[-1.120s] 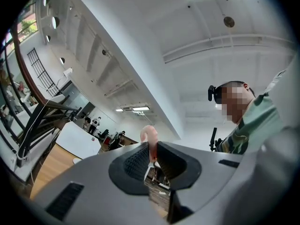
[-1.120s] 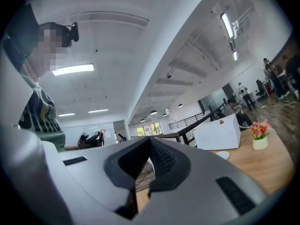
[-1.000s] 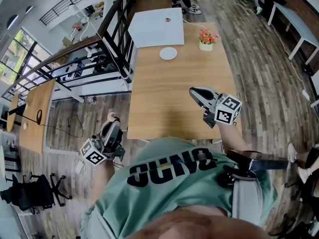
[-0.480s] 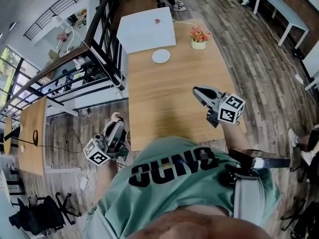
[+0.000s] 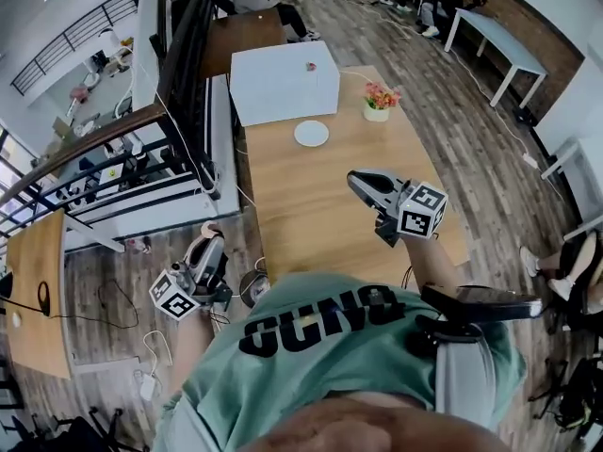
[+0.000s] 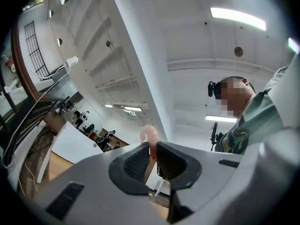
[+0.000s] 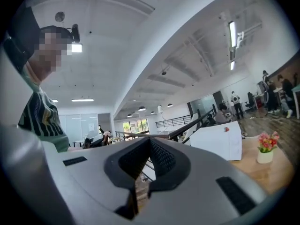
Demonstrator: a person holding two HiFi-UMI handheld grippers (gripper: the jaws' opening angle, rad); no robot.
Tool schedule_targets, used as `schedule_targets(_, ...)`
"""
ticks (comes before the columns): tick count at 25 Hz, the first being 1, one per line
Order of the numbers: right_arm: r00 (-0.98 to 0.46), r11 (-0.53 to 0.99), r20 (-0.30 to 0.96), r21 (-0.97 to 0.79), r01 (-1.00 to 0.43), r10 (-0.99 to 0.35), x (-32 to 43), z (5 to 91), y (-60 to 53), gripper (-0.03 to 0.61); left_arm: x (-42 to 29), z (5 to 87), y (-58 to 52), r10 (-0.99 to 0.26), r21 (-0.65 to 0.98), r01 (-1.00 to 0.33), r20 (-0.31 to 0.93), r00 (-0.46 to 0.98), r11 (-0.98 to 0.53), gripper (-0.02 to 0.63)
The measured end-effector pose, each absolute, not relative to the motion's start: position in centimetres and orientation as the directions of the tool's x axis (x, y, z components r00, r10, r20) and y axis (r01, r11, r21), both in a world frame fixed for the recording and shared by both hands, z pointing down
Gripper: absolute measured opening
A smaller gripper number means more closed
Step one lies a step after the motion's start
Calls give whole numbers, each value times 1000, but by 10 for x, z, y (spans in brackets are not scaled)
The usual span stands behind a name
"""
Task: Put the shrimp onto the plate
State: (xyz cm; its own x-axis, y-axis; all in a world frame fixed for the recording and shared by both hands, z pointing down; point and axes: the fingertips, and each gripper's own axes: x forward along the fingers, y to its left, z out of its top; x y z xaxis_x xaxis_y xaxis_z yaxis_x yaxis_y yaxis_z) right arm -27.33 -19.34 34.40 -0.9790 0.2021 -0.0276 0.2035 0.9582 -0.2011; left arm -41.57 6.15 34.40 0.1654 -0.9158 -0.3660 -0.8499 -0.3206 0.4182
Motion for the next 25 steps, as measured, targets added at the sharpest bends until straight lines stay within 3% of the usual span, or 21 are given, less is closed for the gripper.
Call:
schedule_targets(7, -967, 956, 23, -154, 248, 255, -274, 335, -210, 6, -411, 348, 37, -911, 408, -859, -387, 142, -307, 54)
schedule_targets(12, -942, 930, 25, -171, 325, 334, -285, 358, -250, 6, -402, 358, 15, -925, 462, -862, -380, 22, -210, 54)
schedule_targets(17, -935, 907, -16, -240, 347, 354, -307, 374, -290, 6, -384, 367, -13, -958, 444, -887, -287, -3, -130, 54)
schedule_targets(25, -931, 898, -10, -260, 354, 364, -315, 397, -270, 6, -428, 357, 11, -960, 419, -905, -276, -54, -70, 54)
